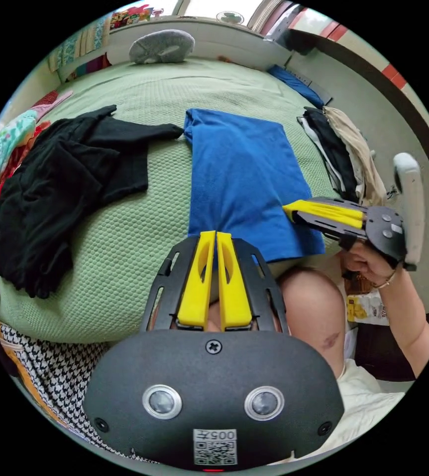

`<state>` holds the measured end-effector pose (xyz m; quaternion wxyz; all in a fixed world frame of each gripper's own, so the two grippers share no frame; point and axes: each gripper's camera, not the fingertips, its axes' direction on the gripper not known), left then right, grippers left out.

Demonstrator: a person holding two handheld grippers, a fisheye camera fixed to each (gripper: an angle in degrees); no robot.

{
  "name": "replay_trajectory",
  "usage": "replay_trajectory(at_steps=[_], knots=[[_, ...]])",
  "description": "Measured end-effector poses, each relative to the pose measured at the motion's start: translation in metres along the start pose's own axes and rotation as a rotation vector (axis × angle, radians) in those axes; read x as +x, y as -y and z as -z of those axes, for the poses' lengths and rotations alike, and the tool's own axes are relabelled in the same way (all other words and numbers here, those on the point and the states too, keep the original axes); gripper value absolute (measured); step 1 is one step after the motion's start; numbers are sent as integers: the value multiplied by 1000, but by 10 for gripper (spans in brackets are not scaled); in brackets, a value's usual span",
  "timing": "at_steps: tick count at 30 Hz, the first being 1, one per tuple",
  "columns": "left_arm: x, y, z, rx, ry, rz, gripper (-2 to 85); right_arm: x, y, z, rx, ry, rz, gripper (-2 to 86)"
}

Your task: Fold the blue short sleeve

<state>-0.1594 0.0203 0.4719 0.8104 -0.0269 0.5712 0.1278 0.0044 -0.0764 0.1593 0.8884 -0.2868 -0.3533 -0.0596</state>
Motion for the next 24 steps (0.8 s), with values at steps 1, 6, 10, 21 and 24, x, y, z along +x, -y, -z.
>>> replay_trajectory(at_steps=[1, 6, 10, 21, 24], knots=[[-1, -4, 7, 15, 14, 12, 0, 3, -5, 5, 2, -4, 10, -12], [-14, -18, 30, 127, 37, 90, 11, 39, -17, 48, 194, -121, -66, -9], [-18, -10, 23, 179, -50, 93, 67, 93, -12, 57, 353, -45, -204, 25], [1, 10, -10, 61, -122, 34, 110, 156, 2, 11, 208, 78, -263, 108], [10, 18, -13, 24, -115, 11, 95, 157, -3, 12, 194, 82, -249, 99]])
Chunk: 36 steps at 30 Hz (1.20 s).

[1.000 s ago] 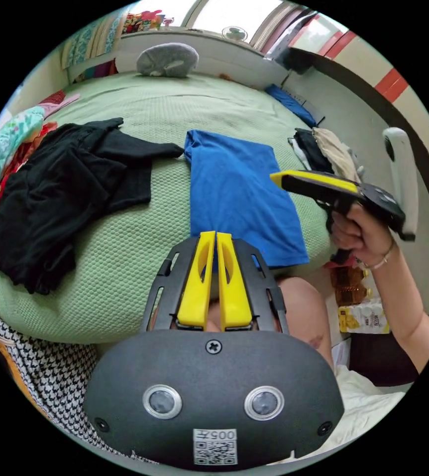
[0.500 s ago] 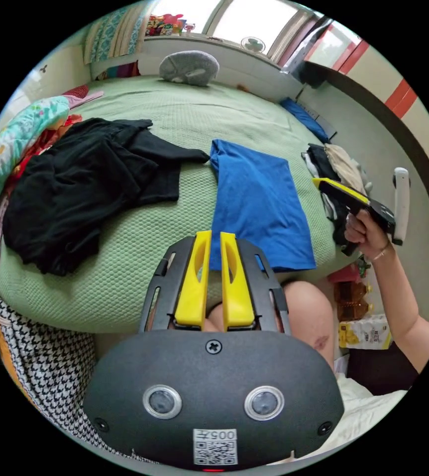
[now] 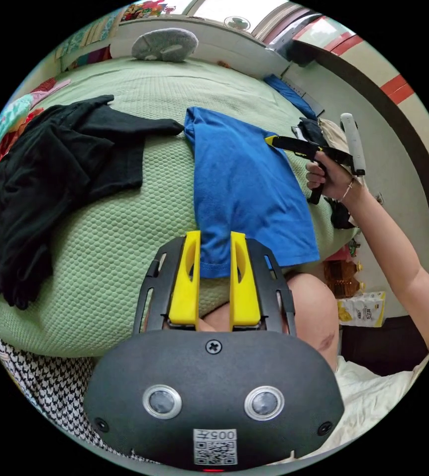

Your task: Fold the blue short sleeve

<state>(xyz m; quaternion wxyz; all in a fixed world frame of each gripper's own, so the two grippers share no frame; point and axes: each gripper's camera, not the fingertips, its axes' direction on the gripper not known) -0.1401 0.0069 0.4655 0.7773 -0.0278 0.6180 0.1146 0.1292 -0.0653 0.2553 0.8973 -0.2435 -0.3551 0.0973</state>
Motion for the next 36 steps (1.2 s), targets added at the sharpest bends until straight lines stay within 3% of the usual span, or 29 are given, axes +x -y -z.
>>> replay_trajectory(at_steps=[12, 21, 29, 36], knots=[[33, 20, 9, -36, -48, 14, 59, 18, -19, 52, 14, 70, -57, -8], [109, 14, 76, 91, -59, -51, 57, -3, -35, 168, 159, -23, 6, -9], [216, 25, 144, 217, -176, -254, 58, 18, -50, 326, 315, -160, 12, -9], [308, 67, 132, 267, -291, -314, 58, 74, -38, 418, 301, -350, -29, -8]])
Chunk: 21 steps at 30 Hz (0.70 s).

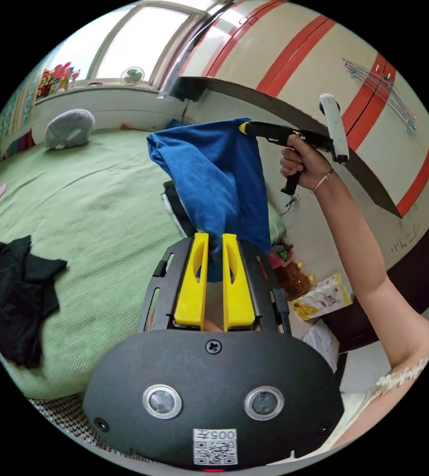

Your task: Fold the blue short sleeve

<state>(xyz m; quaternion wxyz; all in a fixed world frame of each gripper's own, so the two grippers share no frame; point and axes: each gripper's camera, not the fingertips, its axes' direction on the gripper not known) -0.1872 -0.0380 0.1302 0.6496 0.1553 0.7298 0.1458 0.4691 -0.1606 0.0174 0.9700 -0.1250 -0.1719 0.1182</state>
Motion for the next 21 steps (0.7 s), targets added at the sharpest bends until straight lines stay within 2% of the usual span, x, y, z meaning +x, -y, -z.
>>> replay_trajectory(at_steps=[3, 5, 8, 11, 16, 21], knots=[[13, 19, -50, 27, -34, 67, 59, 32, 14, -24, -84, -143, -46, 1], [8, 29, -106, -12, -16, 163, 60, 59, 11, -68, -210, -219, -159, 42], [-10, 24, -163, -89, -15, 267, 60, 77, -17, -104, -359, -197, -290, 49], [-10, 21, -166, -46, -18, 214, 61, 66, -56, -107, -301, -49, -220, 41], [-5, 22, -155, -25, 10, 132, 62, 38, -108, -106, -328, 66, -170, 2], [-5, 23, -147, -74, 29, 97, 61, 15, -135, -123, -337, -26, -105, -9]])
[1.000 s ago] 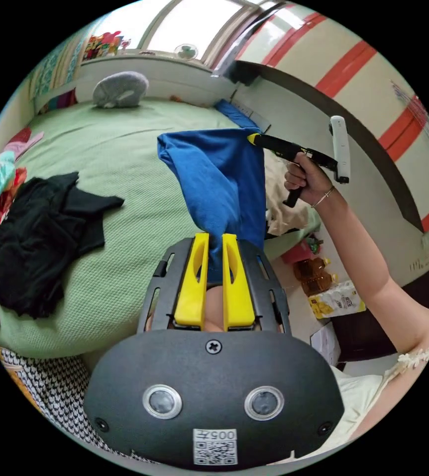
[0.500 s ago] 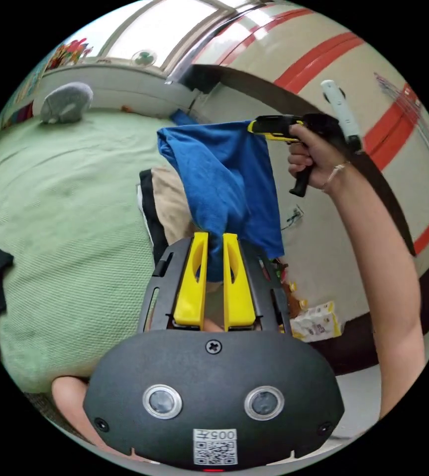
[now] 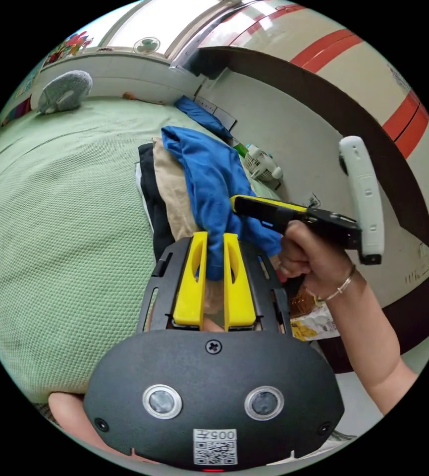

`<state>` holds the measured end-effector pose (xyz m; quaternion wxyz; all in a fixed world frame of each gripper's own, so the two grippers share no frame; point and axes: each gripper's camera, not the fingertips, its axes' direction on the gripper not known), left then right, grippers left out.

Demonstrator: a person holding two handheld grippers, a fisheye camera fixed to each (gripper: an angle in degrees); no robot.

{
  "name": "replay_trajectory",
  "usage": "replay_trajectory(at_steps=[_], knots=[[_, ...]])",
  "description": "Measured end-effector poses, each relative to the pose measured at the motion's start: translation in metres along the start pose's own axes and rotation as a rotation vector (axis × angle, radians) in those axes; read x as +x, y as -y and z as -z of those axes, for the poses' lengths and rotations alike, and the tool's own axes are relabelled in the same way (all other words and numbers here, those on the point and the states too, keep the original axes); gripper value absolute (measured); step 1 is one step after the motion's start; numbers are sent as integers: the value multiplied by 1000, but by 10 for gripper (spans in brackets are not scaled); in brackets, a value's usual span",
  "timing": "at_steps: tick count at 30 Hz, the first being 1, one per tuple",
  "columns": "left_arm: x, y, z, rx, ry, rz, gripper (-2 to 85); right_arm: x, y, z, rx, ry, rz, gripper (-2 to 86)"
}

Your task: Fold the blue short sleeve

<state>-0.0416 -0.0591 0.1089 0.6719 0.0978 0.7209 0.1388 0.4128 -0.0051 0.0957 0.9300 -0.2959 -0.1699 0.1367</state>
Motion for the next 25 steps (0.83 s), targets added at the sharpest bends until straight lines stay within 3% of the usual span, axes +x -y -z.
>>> replay_trajectory(at_steps=[6, 10, 17, 25], knots=[[-27, -27, 46, 13, 75, -65, 9, -11, -5, 15, 8, -52, -2, -9], [-85, -58, 100, 71, 105, 17, -3, -42, -22, 49, 121, 85, 29, -9], [-197, -113, 186, 80, 430, 223, 6, -136, -38, 65, 251, 309, 190, -3], [-294, -158, 263, 162, 559, 464, 77, -241, -4, 2, 150, 502, 124, -8]])
